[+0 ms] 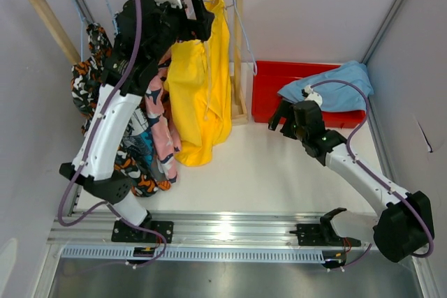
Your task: Remove the shorts from the hanger
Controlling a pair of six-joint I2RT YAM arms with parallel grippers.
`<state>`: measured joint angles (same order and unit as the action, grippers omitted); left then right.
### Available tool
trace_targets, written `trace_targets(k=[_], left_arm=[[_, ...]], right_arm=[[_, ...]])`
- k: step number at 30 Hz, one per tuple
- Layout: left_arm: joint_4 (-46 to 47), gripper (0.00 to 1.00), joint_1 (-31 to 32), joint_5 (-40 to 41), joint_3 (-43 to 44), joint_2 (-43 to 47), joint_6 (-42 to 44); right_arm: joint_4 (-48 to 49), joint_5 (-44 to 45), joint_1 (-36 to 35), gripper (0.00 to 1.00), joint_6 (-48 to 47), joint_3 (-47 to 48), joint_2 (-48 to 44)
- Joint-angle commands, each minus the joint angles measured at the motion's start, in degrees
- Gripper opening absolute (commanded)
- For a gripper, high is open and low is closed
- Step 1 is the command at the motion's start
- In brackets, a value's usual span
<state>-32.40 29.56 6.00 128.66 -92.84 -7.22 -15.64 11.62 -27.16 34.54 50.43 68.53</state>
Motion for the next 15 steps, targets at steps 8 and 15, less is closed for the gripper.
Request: trace_targets(k=[8, 15], left_arm=[[0.1, 0.95, -6.4, -0.8, 0.1, -6.3, 2.0], [-1.1, 0.58, -7.4, -2.0, -0.1, -9.6, 0.7]], right_arm=[[0.3, 2.7, -0.3, 0.99, -0.2, -1.6, -2.0], [0.4, 3.0, -0.3, 0.99, -0.4, -2.4, -1.7]])
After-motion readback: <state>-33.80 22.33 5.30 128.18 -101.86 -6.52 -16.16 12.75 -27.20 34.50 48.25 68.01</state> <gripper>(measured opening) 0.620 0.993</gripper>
